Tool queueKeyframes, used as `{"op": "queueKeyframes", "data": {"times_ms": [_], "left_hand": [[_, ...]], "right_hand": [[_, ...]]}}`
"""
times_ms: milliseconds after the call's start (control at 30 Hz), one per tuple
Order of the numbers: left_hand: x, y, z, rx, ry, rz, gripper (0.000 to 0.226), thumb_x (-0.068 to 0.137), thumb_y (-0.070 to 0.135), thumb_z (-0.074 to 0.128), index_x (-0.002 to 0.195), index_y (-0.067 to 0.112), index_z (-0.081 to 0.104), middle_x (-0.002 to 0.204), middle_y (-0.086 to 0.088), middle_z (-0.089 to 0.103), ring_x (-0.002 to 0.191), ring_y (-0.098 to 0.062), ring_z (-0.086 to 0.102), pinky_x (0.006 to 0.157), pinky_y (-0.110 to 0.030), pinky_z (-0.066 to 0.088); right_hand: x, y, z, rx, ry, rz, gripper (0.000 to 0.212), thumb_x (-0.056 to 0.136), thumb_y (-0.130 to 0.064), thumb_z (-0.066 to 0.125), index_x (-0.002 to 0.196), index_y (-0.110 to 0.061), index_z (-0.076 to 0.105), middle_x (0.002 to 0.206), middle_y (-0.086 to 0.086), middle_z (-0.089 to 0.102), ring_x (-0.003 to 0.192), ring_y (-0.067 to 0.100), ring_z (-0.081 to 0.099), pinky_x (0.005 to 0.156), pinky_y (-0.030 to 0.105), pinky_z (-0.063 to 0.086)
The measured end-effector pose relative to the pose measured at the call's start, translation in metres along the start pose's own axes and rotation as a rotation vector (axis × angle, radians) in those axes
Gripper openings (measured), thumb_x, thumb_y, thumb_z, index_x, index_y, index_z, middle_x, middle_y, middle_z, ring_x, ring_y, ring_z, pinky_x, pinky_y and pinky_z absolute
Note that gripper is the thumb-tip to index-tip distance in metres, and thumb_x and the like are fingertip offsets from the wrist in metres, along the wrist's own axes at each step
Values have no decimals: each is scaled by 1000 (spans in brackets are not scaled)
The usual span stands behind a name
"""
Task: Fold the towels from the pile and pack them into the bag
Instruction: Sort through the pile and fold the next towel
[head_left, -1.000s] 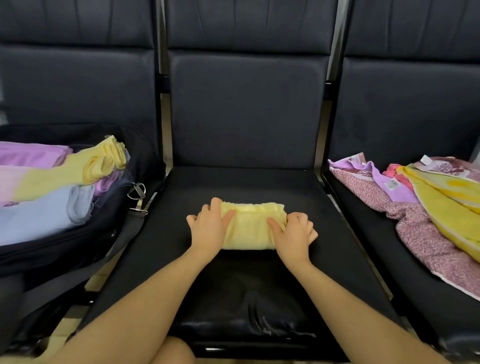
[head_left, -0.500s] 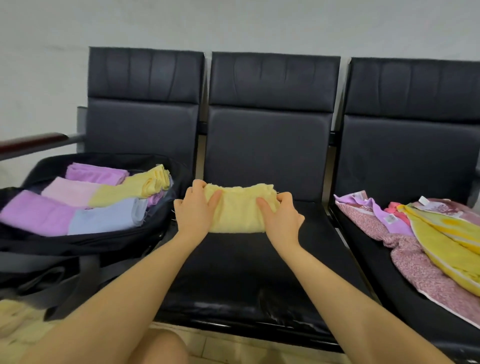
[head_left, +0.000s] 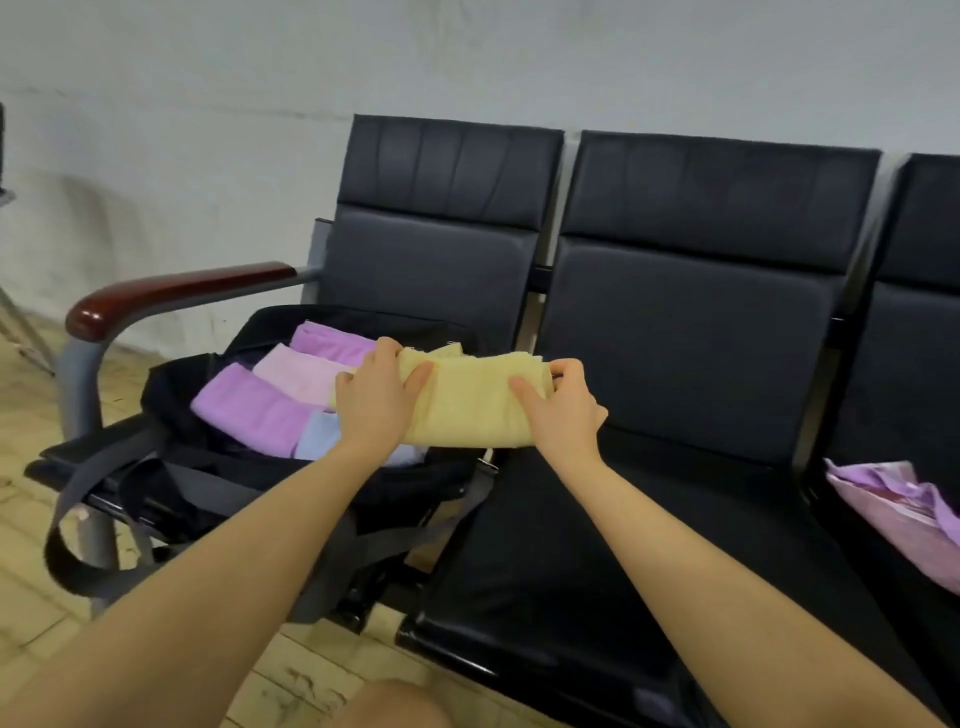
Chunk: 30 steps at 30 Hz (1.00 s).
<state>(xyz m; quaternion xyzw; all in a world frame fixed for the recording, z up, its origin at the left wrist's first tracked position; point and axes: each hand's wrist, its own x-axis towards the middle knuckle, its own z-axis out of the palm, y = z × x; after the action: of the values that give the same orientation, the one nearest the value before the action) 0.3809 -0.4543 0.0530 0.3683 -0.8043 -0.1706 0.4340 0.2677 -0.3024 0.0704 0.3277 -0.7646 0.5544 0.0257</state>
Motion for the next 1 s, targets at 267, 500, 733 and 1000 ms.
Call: {"op": "queueKeyframes", "data": {"times_ms": [267, 500, 733, 1000], "left_hand": [[103, -99, 17, 214, 15, -42, 34, 97, 39, 46, 108, 7, 48, 104, -9, 60, 93, -33, 56, 81, -35, 27], [175, -187, 40, 298, 31, -79, 31, 99, 37, 42, 113, 11, 50, 105, -8, 59, 95, -30, 55, 84, -35, 24], [202, -249, 40, 350, 134, -91, 31, 96, 37, 51, 109, 9, 54, 104, -13, 64, 93, -34, 57, 86, -38, 27], [209, -278, 49, 369, 115, -74, 32, 94, 34, 54, 111, 6, 55, 105, -16, 63, 97, -36, 57, 89, -40, 28]], "right_hand": [[77, -2, 127, -71, -103, -21, 28, 89, -38, 62, 101, -20, 44, 79, -11, 53, 91, 15, 49, 90, 33, 24], [129, 6, 236, -134, -173, -54, 29, 89, -41, 60, 99, -22, 42, 84, 0, 59, 93, 22, 53, 75, 30, 13], [138, 7, 309, -206, -279, -60, 25, 94, -39, 55, 104, -19, 46, 78, -8, 49, 95, 21, 54, 76, 31, 14], [124, 15, 340, -331, -325, -118, 29, 99, -40, 43, 114, -16, 47, 96, 2, 62, 104, 23, 52, 85, 35, 18]]}}
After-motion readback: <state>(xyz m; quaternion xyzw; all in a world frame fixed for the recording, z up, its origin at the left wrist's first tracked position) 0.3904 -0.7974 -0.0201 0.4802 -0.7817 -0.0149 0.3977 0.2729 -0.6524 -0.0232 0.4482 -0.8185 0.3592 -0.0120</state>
